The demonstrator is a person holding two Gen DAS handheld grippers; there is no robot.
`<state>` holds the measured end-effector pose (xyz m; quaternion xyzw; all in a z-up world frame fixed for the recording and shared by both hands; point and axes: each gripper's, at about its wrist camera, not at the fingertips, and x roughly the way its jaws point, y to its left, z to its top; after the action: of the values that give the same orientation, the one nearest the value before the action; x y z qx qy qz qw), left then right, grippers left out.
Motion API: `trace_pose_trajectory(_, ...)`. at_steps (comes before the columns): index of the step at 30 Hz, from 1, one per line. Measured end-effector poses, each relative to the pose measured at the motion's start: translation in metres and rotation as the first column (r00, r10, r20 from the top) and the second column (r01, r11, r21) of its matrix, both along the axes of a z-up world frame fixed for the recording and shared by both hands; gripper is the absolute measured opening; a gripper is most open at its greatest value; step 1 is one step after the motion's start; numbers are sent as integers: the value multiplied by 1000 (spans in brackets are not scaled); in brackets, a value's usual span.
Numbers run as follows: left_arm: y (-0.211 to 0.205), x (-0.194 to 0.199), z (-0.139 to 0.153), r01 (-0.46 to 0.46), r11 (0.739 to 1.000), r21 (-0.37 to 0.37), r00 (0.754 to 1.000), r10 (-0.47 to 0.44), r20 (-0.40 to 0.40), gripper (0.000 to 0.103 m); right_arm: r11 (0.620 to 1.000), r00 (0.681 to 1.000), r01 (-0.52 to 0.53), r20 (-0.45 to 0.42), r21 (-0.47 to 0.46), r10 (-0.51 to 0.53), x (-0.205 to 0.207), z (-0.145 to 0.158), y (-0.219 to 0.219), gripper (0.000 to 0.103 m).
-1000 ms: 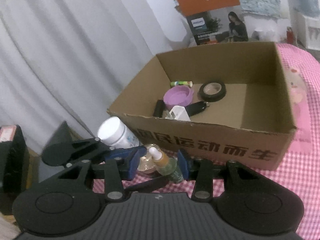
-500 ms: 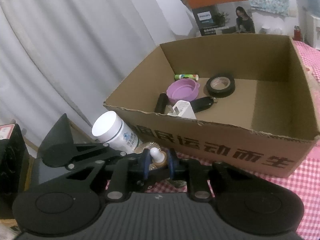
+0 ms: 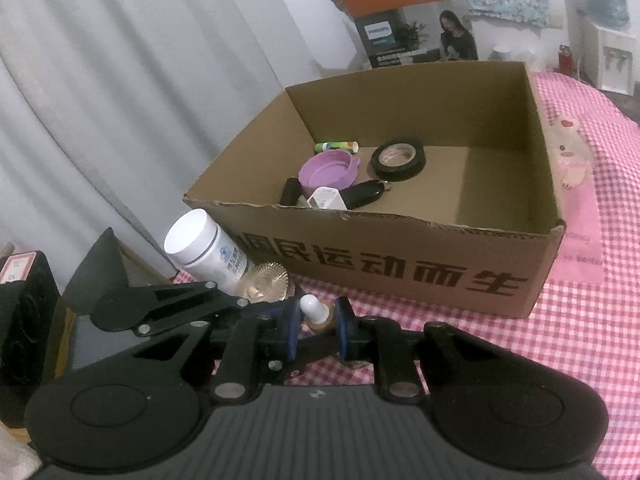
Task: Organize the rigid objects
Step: 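Move the right gripper to the green dropper bottle and grasp it, then carry the green dropper bottle into the box and open the right gripper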
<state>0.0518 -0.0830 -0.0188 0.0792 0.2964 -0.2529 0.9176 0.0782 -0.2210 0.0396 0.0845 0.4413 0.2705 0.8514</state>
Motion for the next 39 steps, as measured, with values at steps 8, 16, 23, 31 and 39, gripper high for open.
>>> trace_pose_trajectory(8, -4, -3, -5, 11, 999, 35, 1000, -11, 6, 38, 999, 1000, -17, -9, -39, 17, 4, 0, 7, 23)
trace_pose_trajectory(16, -8, 9, -17, 19, 999, 45, 997, -16, -73, 42, 996, 999, -35, -12, -79, 34, 8, -8, 13, 40)
trace_pose_trajectory(23, -15, 16, -29, 24, 998, 62, 996, -19, -87, 33, 996, 999, -30, -35, -85, 27, 14, -19, 12, 40)
trace_pose_trajectory(31, -17, 15, -29, 12, 998, 66, 997, -7, -79, 31, 996, 999, -33, -4, -80, 32, 9, -18, 12, 33)
trace_pose_trajectory(39, -15, -10, 18, 3, 996, 90, 1000, -3, -7, 31, 998, 995, -49, 82, -43, 53, -7, 25, 10, 28)
